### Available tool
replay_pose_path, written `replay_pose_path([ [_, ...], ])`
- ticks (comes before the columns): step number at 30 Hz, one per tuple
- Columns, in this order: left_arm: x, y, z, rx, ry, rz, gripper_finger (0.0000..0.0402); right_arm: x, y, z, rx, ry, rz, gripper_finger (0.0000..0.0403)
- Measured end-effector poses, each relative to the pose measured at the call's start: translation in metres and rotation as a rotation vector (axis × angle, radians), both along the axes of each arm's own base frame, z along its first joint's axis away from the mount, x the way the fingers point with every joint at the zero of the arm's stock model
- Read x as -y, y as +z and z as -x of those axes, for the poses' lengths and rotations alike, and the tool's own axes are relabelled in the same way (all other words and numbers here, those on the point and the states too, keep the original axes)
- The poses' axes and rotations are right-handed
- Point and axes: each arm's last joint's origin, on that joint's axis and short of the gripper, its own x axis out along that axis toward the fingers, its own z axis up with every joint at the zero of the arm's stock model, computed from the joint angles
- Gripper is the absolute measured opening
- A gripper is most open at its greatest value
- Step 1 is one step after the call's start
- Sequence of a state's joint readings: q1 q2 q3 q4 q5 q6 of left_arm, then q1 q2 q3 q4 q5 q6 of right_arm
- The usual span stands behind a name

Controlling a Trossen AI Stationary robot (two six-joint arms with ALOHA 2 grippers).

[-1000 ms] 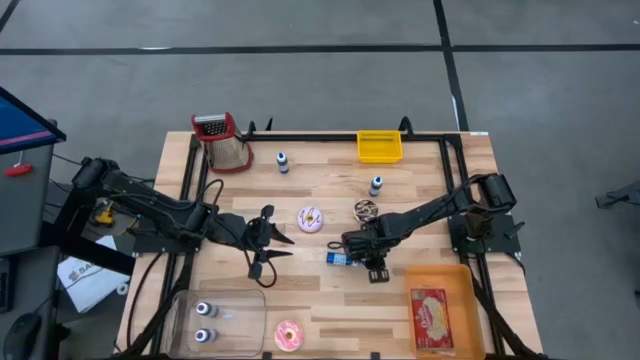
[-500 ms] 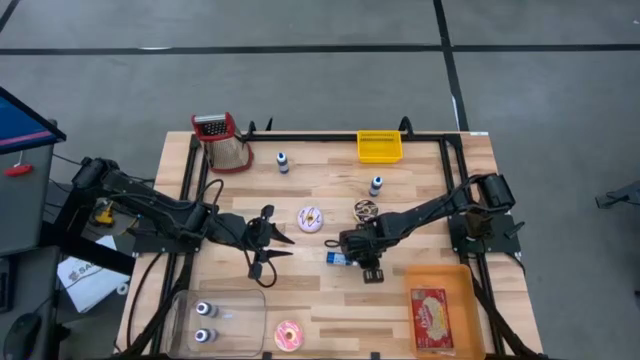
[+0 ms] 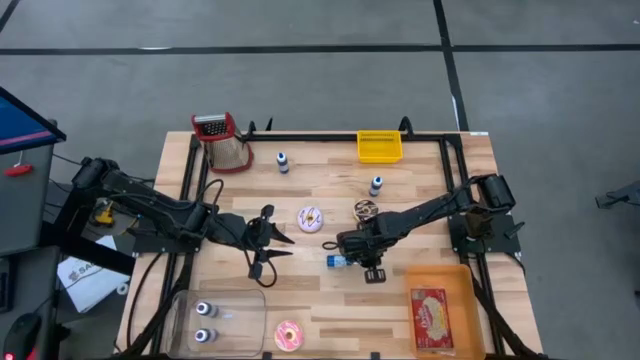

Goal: Pick & Place Food Item
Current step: Put the bottom blue food coloring bottle into the transparent bin

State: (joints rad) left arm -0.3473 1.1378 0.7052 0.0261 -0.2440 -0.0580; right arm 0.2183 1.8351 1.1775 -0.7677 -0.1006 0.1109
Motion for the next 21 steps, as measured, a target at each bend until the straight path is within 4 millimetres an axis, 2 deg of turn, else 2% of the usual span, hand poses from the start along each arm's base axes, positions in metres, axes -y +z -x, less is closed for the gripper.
replay_pose_path([
  [8, 0.0, 0.0, 0.0, 0.0, -0.002, 0.001, 0.0122, -0.012, 0.057, -0.02, 0.078, 0.066, 0.099, 0.0011],
  [13, 0.0, 0.0, 0.0, -0.001, -0.001, 0.01, 0.0122, -0.012, 0.087, -0.026, 0.117, 0.073, 0.145, 0.0012],
  [18, 0.002, -0.003, -0.004, 0.002, 0.013, 0.047, 0.0116, -0.013, 0.103, -0.03, 0.153, 0.079, 0.161, 0.0012],
  [21, 0.005, 0.001, -0.013, 0.095, -0.007, 0.032, 0.0102, -0.013, 0.107, -0.031, 0.168, 0.089, 0.161, 0.0012],
])
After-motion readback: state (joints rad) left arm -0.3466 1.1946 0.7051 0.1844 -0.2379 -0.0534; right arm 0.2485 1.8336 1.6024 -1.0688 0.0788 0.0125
